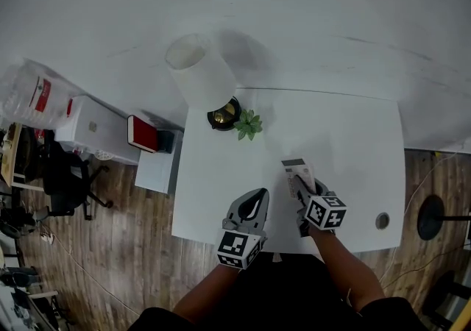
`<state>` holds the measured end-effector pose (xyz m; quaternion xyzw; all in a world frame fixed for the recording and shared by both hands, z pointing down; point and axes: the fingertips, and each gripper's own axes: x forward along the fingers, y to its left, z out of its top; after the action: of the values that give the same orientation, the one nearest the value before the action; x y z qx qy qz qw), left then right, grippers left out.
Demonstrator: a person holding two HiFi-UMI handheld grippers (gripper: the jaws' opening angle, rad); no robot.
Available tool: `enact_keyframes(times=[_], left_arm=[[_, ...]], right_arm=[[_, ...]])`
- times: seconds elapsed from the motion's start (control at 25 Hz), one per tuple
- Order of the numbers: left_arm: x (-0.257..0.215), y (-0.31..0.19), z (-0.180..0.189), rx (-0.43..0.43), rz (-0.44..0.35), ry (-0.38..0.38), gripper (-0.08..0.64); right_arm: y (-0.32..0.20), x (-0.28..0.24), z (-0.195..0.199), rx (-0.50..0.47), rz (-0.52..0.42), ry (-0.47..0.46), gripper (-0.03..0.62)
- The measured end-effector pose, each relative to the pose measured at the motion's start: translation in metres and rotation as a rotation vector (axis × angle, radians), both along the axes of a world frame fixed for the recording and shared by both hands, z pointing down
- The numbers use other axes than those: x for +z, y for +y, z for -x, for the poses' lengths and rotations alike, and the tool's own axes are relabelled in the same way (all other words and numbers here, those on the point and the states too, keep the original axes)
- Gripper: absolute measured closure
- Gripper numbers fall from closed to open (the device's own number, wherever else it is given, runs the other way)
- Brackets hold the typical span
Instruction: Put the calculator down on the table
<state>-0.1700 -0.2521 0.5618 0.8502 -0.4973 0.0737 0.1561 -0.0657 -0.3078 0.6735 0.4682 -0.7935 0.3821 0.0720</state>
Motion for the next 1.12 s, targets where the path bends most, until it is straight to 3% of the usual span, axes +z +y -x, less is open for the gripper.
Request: enact_keyframes(times=[0.28, 0.56, 0.76, 1.12], left_arm=[[0.005, 0.008, 0.007, -0.022, 0.015, -0.015, 0.538], [0.009, 0.014, 0.007, -0.036, 0.030, -0.014, 0.538], [0.007, 0.012, 0.003, -0.034, 0.025, -0.017, 0.538], [0.007, 0.010, -0.001, -0.024, 0.027, -0.021, 0.538]], right_arm=[[0.004, 0.018, 0.001, 0.011, 0.077, -0.052, 0.469], [0.006, 0.026, 0.003, -0.022, 0.085, -0.015, 0.456], [0.003, 0.025, -0.001, -0.045, 0.043, 0.098, 0.434], [0.003, 0.030, -0.022, -0.052, 0.027, 0.304, 0.328]])
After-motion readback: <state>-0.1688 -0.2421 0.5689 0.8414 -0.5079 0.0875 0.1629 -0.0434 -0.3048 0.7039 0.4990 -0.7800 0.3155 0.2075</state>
